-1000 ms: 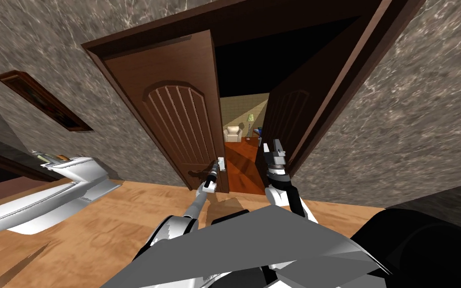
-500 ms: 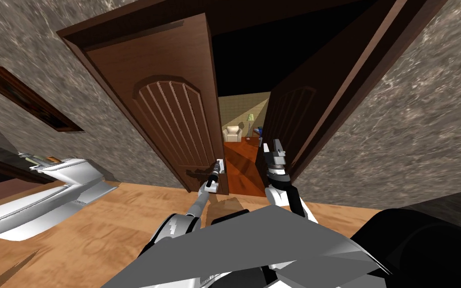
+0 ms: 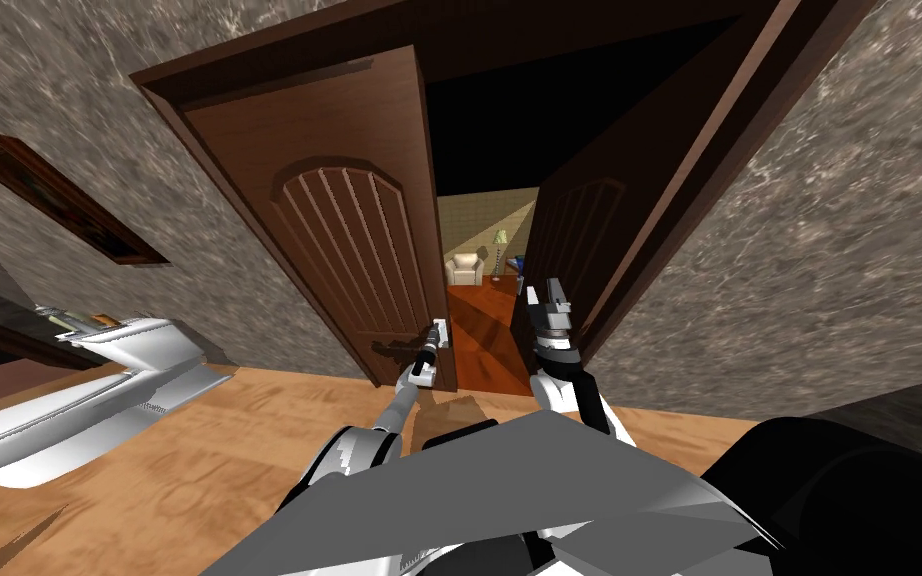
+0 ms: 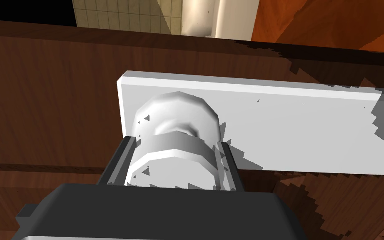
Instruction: Push the door open
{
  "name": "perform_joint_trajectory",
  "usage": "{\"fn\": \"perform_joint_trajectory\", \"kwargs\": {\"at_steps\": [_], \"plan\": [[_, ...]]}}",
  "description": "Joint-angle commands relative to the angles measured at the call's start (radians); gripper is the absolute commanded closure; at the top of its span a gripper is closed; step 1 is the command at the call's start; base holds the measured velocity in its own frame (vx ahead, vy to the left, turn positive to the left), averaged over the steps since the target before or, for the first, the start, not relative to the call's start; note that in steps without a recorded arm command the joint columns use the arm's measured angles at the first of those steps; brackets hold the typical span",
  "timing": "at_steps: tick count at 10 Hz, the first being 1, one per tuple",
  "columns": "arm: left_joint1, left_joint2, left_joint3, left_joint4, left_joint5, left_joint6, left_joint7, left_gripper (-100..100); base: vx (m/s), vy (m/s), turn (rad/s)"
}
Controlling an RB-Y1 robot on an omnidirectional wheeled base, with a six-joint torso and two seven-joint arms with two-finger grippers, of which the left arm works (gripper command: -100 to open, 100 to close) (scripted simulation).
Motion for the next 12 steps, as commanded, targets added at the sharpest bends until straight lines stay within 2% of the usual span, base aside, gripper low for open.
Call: {"fn": "perform_joint_trajectory", "kwargs": {"at_steps": [1,2,6,12], "plan": [[0.008,0.010,0.006,-0.031,0.001,0.013,-0.004,100,0.124,-0.072,0.029],[0.008,0.010,0.006,-0.031,0.001,0.013,-0.004,100,0.056,-0.037,0.011],[0.011,0.044,0.038,-0.031,0.013,0.013,-0.013,100,0.144,-0.104,0.039],[0.015,0.086,0.098,-0.030,0.036,0.013,-0.032,100,0.168,-0.152,0.061]]}}
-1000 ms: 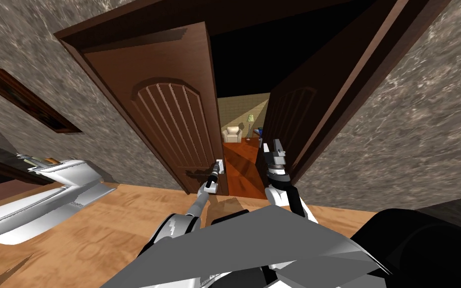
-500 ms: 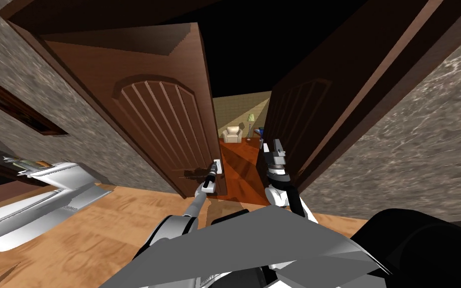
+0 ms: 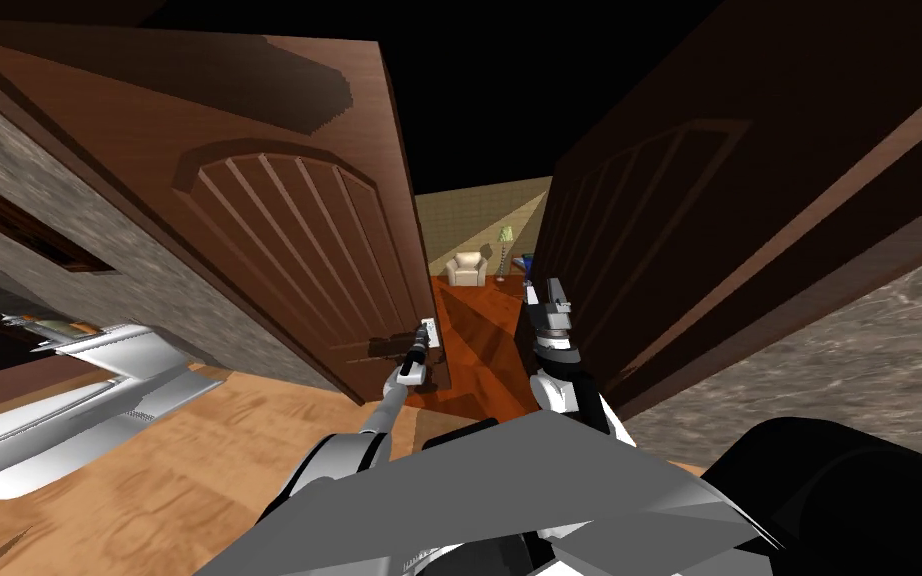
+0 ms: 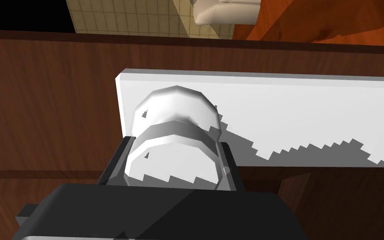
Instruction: Push the door open
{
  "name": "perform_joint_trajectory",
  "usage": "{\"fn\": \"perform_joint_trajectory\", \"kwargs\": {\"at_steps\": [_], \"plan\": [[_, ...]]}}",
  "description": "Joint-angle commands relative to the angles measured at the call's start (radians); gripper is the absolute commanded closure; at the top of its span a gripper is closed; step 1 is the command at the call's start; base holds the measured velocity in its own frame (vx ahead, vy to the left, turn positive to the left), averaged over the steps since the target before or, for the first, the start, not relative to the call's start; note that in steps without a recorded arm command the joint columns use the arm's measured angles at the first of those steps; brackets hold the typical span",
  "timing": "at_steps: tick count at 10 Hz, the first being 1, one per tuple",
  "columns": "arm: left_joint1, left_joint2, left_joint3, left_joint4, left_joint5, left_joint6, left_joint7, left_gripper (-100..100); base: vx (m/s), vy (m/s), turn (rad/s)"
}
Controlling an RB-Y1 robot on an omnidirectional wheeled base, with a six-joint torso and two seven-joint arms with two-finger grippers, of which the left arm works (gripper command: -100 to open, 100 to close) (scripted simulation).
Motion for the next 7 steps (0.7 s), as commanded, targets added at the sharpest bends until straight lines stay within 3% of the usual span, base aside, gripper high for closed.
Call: {"fn": "perform_joint_trajectory", "kwargs": {"at_steps": [1,2,5,6,7], "plan": [[-0.002,0.026,0.029,0.008,0.011,-0.008,-0.005,100,0.161,-0.141,0.121],[-0.002,0.026,0.029,0.008,0.011,-0.008,-0.005,100,0.127,-0.096,0.061],[0.001,0.043,0.069,0.008,0.026,-0.008,-0.017,100,0.130,-0.125,0.098],[-0.002,0.042,0.054,0.010,0.022,-0.010,-0.007,-100,-0.044,-0.076,0.051],[-0.002,0.042,0.054,0.010,0.022,-0.010,-0.007,-100,-0.157,-0.001,-0.019]]}}
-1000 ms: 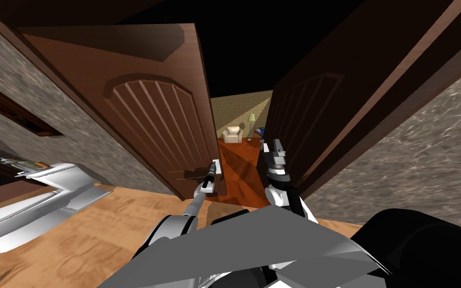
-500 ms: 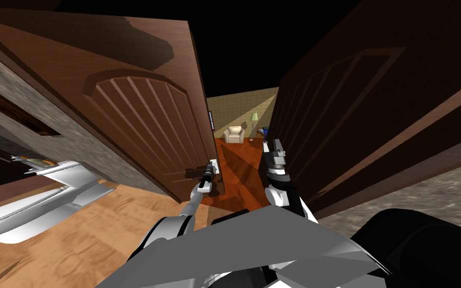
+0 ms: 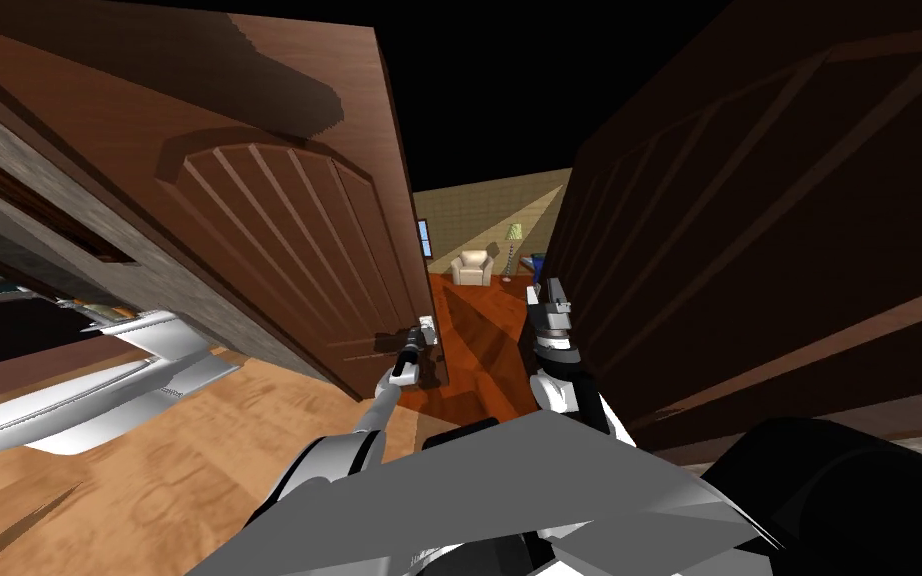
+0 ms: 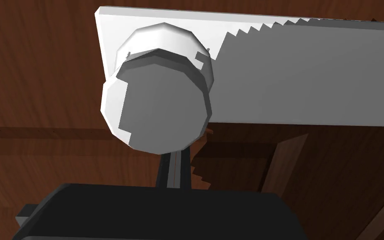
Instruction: Push the door open
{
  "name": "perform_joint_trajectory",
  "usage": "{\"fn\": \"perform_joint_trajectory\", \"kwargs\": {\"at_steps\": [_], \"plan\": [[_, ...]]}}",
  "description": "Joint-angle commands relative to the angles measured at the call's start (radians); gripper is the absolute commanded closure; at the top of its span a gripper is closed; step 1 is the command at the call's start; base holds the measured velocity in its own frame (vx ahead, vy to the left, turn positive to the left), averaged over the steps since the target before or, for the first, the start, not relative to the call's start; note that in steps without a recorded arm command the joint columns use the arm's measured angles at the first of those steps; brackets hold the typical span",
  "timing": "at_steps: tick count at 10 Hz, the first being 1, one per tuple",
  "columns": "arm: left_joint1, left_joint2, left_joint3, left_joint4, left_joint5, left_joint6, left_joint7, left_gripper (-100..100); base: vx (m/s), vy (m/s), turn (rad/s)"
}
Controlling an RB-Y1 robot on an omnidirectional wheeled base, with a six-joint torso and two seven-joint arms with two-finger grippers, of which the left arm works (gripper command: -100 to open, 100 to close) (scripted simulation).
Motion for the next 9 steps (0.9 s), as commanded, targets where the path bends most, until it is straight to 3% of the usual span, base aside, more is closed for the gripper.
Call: {"fn": "perform_joint_trajectory", "kwargs": {"at_steps": [1,7,9], "plan": [[0.000,-0.002,-0.002,-0.001,0.000,0.000,0.002,-100,-0.171,0.031,-0.005],[-0.001,-0.030,-0.014,-0.006,0.000,0.004,0.009,-100,-0.212,-0.029,0.015],[-0.001,-0.019,-0.010,0.000,0.001,-0.002,0.008,-100,0.004,-0.017,-0.018]]}}
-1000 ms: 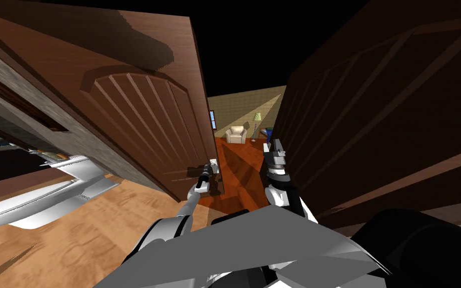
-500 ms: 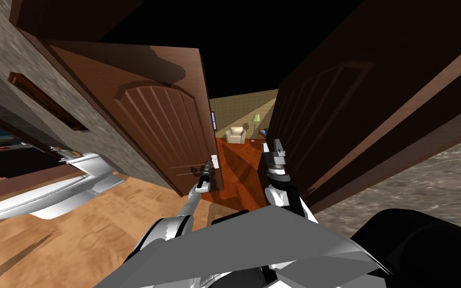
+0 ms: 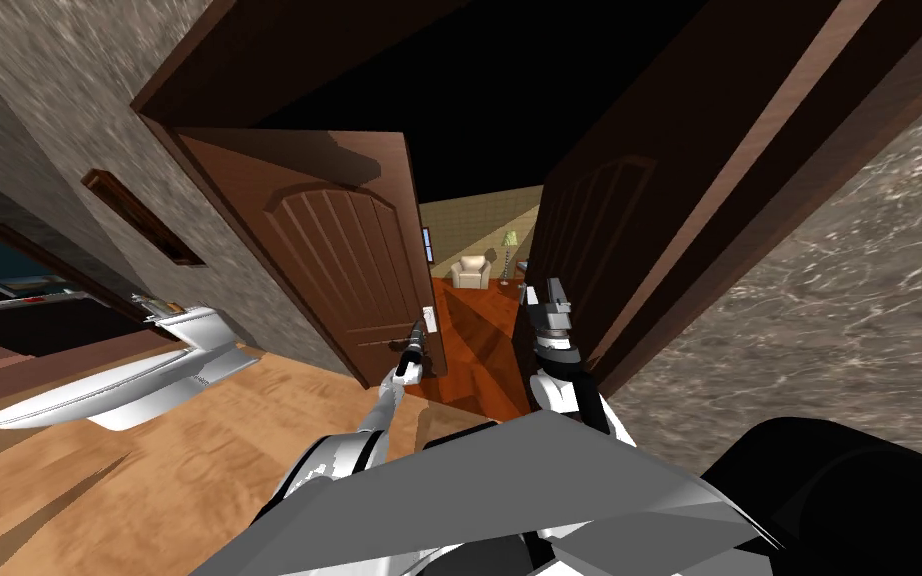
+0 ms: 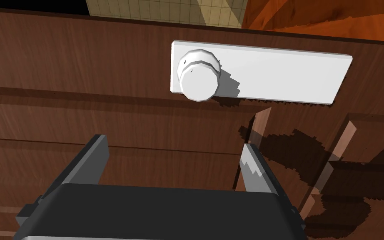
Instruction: Push the door open
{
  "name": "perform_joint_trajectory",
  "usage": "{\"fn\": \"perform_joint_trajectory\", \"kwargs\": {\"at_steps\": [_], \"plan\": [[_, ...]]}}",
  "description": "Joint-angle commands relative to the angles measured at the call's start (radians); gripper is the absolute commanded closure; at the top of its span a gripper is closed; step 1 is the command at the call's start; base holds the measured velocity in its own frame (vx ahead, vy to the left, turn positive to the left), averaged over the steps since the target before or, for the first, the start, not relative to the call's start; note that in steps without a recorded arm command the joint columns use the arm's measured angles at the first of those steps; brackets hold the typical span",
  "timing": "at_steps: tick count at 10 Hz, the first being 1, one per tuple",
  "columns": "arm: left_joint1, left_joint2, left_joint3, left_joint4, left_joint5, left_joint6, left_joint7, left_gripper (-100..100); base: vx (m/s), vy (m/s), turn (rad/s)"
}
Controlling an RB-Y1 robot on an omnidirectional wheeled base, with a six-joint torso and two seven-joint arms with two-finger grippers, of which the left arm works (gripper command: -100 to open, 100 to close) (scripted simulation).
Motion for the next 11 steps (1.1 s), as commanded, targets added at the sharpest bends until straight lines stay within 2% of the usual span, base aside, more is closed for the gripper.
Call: {"fn": "perform_joint_trajectory", "kwargs": {"at_steps": [1,8,9,11], "plan": [[0.001,0.005,0.002,-0.001,0.001,-0.002,0.000,-100,0.181,-0.016,-0.019],[0.004,0.006,0.011,0.003,0.003,-0.015,-0.006,-100,0.199,-0.013,-0.020],[0.004,0.006,0.011,0.003,0.003,-0.015,-0.006,100,-0.012,0.003,0.007],[0.004,0.006,0.011,0.003,0.003,-0.015,-0.006,100,-0.036,0.002,-0.004]]}}
